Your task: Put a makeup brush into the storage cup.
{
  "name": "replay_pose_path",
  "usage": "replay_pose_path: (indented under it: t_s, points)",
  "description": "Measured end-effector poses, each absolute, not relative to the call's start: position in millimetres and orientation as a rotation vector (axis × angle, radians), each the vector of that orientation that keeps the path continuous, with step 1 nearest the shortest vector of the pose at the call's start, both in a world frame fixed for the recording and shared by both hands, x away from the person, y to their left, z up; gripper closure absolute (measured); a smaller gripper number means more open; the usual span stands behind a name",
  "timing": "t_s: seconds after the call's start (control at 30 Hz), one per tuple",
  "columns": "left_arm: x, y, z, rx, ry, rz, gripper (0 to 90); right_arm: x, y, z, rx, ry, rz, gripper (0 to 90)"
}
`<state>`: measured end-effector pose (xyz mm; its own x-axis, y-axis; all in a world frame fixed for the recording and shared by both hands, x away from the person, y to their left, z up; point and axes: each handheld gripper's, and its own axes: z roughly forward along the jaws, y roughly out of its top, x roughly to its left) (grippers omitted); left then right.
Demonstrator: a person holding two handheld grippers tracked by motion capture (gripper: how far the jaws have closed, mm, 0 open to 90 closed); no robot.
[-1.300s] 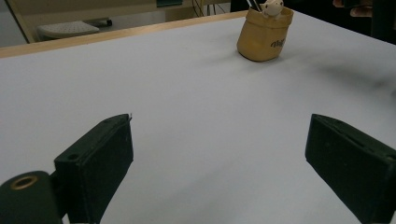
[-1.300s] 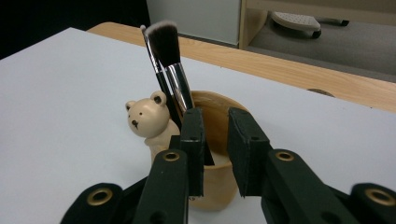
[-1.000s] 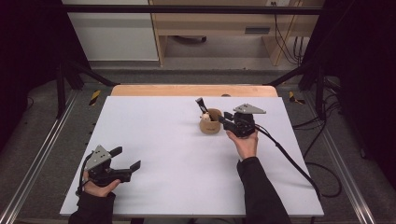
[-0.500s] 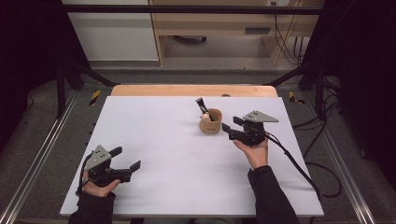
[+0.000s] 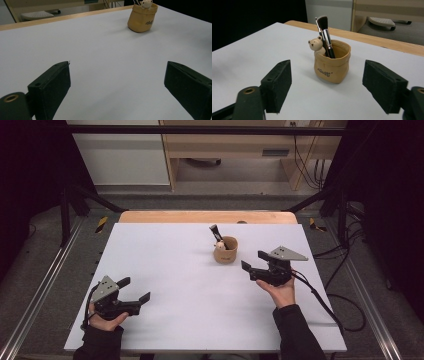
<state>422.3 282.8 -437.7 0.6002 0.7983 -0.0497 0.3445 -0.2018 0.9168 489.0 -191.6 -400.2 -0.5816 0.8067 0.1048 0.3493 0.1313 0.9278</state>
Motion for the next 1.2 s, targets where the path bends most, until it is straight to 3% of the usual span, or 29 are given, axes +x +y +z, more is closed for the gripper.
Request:
replay_pose_path:
  t_s: [0.4, 1.2]
  points:
    - [422, 282, -439, 1.796, 0.935, 0.55, 6.2, 473, -197, -409, 1.087, 2.029, 1.408, 12.3]
    - [421, 280, -438, 1.802, 0.931, 0.552, 5.9, 447, -223, -420, 1.107, 2.02, 1.429, 6.6]
